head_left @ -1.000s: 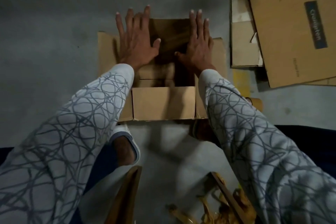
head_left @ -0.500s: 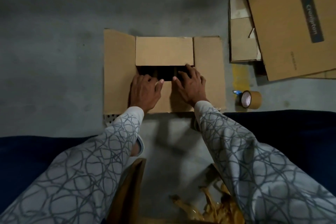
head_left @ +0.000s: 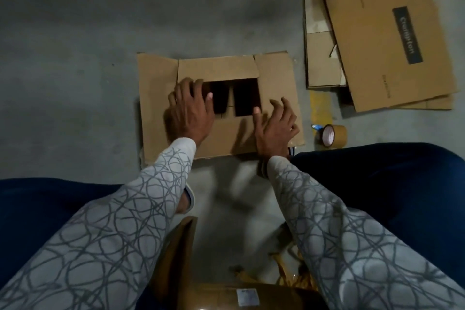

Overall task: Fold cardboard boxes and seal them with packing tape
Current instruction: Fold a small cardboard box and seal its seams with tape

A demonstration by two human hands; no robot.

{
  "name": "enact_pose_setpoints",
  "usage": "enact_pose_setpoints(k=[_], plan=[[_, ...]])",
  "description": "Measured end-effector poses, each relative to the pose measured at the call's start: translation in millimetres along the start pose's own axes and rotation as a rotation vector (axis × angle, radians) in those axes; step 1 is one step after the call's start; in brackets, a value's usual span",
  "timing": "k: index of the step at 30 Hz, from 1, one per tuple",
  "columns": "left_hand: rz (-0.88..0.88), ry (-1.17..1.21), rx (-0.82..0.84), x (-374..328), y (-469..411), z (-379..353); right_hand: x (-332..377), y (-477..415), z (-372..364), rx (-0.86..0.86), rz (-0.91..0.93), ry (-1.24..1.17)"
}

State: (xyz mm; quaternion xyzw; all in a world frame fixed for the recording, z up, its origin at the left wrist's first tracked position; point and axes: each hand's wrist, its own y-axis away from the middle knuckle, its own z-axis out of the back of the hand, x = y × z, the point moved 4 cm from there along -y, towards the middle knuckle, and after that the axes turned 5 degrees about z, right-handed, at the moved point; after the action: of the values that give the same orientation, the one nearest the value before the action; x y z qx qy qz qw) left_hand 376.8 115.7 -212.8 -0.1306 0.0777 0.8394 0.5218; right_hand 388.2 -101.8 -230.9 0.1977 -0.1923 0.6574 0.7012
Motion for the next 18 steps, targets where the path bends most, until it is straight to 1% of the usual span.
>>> enact_pose_setpoints(k=[1, 3, 4, 5, 6, 9, 10, 11, 13, 14, 15, 17, 18], plan=[[-0.03, -0.015, -0.041, -4, 2, 1, 2, 7, -7, 0.085, 0.075, 0.037], [-0.05, -0.075, 0.017, -6, 4, -8, -3, 23, -29, 0.35, 0.182, 0.202], [-0.028, -0.127, 0.048, -3, 7, -12, -10, 31, -37, 0.444, 0.175, 0.294], [0.033, -0.174, 0.06, 4, 11, -16, -19, 35, -42, 0.484, 0.116, 0.347], [0.136, -0.198, 0.053, 14, 15, -15, -25, 37, -43, 0.483, 0.003, 0.341], [0.544, -0.136, -0.007, 47, 30, -7, -36, 29, -33, 0.358, -0.494, 0.168], [0.654, -0.092, -0.008, 54, 34, -3, -39, 23, -27, 0.31, -0.649, 0.098], [0.742, -0.033, -0.004, 57, 37, 0, -41, 17, -21, 0.255, -0.774, -0.01], [0.861, 0.078, 0.001, 58, 42, 6, -45, 8, -13, 0.077, -0.942, -0.344], [0.865, 0.099, -0.006, 55, 44, 10, -43, 7, -5, -0.041, -0.986, -0.496], [0.822, 0.096, -0.015, 48, 46, 15, -43, 6, 1, -0.166, -0.999, -0.601], [0.656, 0.095, -0.019, 26, 51, 23, -45, 9, 16, -0.352, -0.929, -0.652], [0.567, 0.116, -0.011, 14, 54, 24, -45, 11, 21, -0.378, -0.854, -0.637]])
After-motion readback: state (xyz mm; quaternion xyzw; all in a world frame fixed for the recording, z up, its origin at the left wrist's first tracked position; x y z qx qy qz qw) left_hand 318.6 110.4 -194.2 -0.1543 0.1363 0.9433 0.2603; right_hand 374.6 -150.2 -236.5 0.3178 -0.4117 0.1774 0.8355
